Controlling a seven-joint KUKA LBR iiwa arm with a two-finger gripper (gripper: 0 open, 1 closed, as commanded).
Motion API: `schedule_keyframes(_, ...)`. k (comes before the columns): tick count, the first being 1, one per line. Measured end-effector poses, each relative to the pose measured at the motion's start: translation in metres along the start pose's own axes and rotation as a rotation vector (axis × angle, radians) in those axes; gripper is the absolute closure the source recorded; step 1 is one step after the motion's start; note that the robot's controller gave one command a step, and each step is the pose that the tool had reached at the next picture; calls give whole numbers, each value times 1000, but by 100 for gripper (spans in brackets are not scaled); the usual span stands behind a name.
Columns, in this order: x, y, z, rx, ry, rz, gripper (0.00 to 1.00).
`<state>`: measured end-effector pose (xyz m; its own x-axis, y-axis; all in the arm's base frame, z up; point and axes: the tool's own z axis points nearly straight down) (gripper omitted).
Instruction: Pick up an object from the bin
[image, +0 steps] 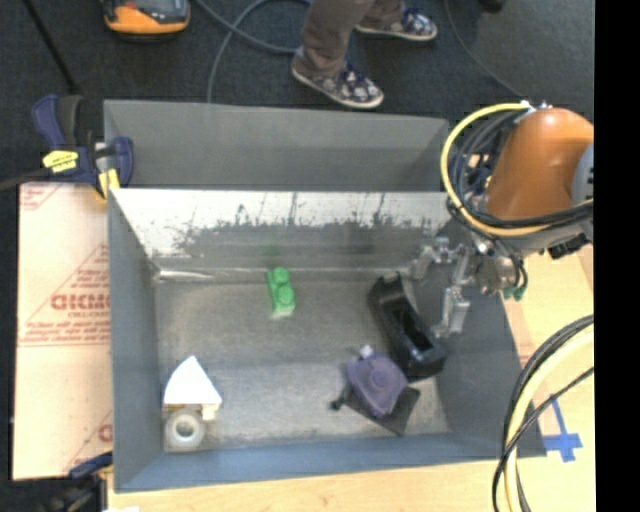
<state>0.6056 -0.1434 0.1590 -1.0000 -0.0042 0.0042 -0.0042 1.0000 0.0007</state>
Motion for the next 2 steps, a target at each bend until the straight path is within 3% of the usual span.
schedule_keyframes(1,-19,8,-16,5,-26,24,0)
schedule_keyframes(2,-35,28,55,3,-14,-11,0)
